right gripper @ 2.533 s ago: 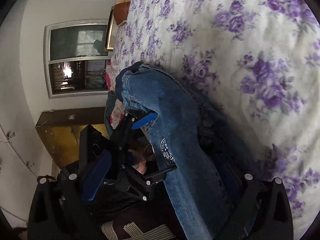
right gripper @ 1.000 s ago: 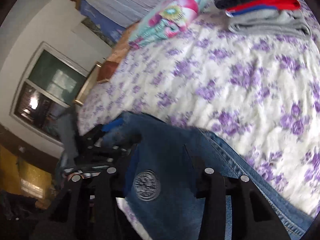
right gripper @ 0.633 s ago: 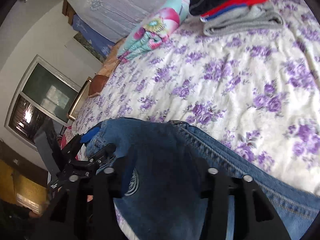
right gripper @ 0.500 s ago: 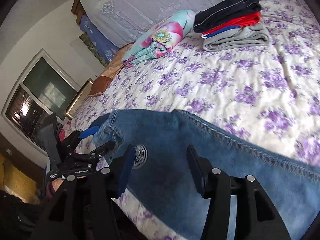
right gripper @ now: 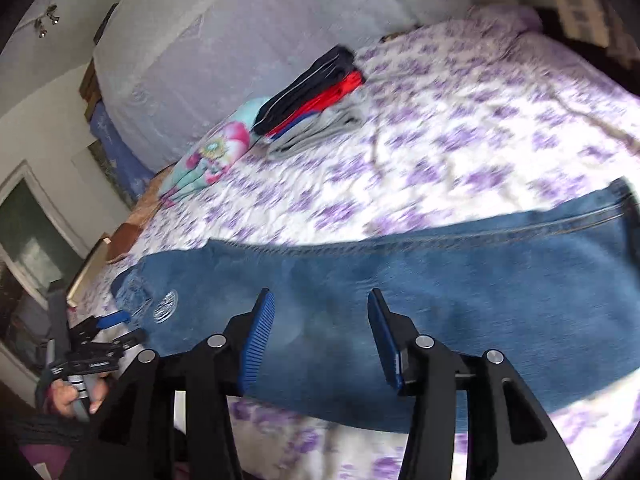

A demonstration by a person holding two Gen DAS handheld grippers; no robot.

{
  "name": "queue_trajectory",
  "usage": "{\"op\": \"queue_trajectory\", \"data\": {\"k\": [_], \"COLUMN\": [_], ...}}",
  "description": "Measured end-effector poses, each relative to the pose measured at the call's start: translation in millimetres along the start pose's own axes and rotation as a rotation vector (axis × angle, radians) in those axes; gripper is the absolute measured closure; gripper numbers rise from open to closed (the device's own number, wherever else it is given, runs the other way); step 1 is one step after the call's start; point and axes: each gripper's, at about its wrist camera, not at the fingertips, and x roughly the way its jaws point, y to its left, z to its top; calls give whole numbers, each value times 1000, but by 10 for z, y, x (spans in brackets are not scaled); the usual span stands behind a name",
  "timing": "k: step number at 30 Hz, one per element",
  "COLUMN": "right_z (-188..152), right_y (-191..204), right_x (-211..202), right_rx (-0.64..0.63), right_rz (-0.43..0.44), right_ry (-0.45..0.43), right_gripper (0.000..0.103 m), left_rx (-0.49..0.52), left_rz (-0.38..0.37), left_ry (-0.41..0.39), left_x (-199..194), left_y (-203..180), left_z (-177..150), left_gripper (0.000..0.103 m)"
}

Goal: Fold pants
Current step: 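Release the jeans and pull both tools back from the folded bundle, then grasp the jeans leg hems with the right tool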

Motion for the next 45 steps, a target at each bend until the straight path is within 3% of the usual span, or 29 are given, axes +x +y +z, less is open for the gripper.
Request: {"op": "queue_trajectory", "data": {"k": [4, 7, 9, 12, 14, 18, 24, 28, 32, 36, 39, 45], "right_z": [281, 514, 600, 614, 625, 790, 808, 766, 719, 740, 824, 1090], "right_y": [-657, -1024, -1243, -1367, -1238, -1088, -1150, -1183, -1281, -1279, -1141, -890], "right_x": [-356, -252, -61, 182, 183, -71, 23, 44, 70, 89, -112, -341], "right_rx": [74, -9, -15, -51, -128, -165, -150, -168, -174, -172, -194, -254], "right_rz": [-217, -347, -353, -327, -333, -281, -286, -320, -269, -255, -232, -226], "right_ry": [-107, -51, 33, 137, 134, 65, 33, 116, 143, 172, 105, 11], "right_gripper": [52, 52, 54, 78, 84, 85, 85, 76, 75, 87, 93, 96], "left_rx": [55, 35, 17, -29, -60, -71, -74, -60, -61, -58, -44, -58], "left_rz": [-35, -80, -89, -100, -114, -111, -105, -101, -100, -107, -101, -112], "left_ry": [-18, 16, 40, 78, 90, 75, 70, 72, 79, 75, 71, 67], "left_x": [42, 234, 379, 551, 604, 562, 564, 533, 572, 571, 557, 538], "left_y": [-286, -377, -388, -337, -295, -303, -322, -332, -329, -370, -402, -370], "left_z": [154, 251, 296, 327, 322, 313, 325, 310, 309, 328, 312, 318], "left_gripper": [5, 5, 5, 5, 5, 5, 5, 5, 5, 5, 5, 5]}}
